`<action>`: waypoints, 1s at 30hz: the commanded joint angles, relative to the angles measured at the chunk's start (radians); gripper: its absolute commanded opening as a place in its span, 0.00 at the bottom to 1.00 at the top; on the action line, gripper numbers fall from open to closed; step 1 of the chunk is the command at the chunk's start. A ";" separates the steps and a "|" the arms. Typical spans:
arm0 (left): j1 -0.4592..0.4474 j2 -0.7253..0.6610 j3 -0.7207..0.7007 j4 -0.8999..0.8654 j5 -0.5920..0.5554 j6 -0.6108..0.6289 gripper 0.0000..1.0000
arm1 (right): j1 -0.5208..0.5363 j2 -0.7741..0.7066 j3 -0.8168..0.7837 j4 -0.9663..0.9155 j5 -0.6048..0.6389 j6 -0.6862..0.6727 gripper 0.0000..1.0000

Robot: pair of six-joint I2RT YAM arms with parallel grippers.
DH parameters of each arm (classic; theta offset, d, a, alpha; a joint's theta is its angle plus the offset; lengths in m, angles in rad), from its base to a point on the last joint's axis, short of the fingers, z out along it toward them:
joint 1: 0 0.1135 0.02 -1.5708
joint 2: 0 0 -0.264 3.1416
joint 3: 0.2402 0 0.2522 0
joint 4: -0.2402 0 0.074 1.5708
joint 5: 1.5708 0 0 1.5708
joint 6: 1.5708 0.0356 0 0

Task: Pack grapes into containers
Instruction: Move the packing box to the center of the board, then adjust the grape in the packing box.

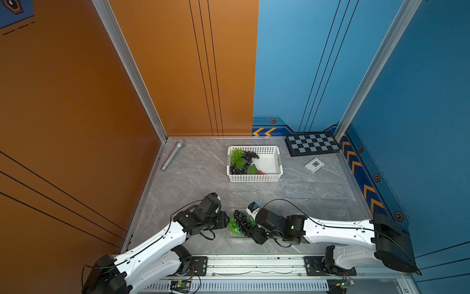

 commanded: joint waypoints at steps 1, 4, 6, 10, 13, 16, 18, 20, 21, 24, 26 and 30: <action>0.011 -0.003 0.025 -0.024 0.010 0.017 0.48 | -0.001 0.008 0.011 -0.010 0.044 -0.012 0.52; 0.012 -0.002 0.029 -0.024 0.010 0.016 0.48 | -0.010 0.023 0.013 -0.005 0.049 -0.021 0.51; 0.013 -0.003 0.030 -0.023 0.013 0.018 0.48 | -0.013 0.037 0.020 -0.005 0.051 -0.027 0.44; 0.014 -0.003 0.032 -0.024 0.016 0.019 0.48 | -0.016 0.040 0.033 -0.014 0.056 -0.027 0.25; 0.016 -0.004 0.034 -0.023 0.018 0.021 0.48 | -0.017 0.020 0.046 -0.041 0.071 -0.032 0.18; 0.017 -0.005 0.035 -0.024 0.020 0.024 0.48 | -0.017 -0.012 0.065 -0.080 0.100 -0.046 0.17; 0.019 -0.005 0.037 -0.024 0.020 0.027 0.48 | -0.019 -0.030 0.078 -0.110 0.123 -0.061 0.17; 0.020 -0.004 0.039 -0.024 0.023 0.029 0.48 | -0.025 -0.045 0.087 -0.149 0.148 -0.077 0.17; 0.021 -0.007 0.038 -0.024 0.023 0.029 0.48 | -0.027 -0.049 0.091 -0.162 0.154 -0.085 0.17; 0.022 -0.007 0.037 -0.024 0.022 0.030 0.48 | -0.043 -0.063 0.086 -0.182 0.165 -0.102 0.19; 0.022 -0.004 0.038 -0.023 0.025 0.030 0.48 | -0.050 -0.060 0.082 -0.183 0.170 -0.108 0.24; 0.025 -0.005 0.040 -0.024 0.024 0.030 0.48 | -0.059 -0.037 0.075 -0.184 0.173 -0.115 0.40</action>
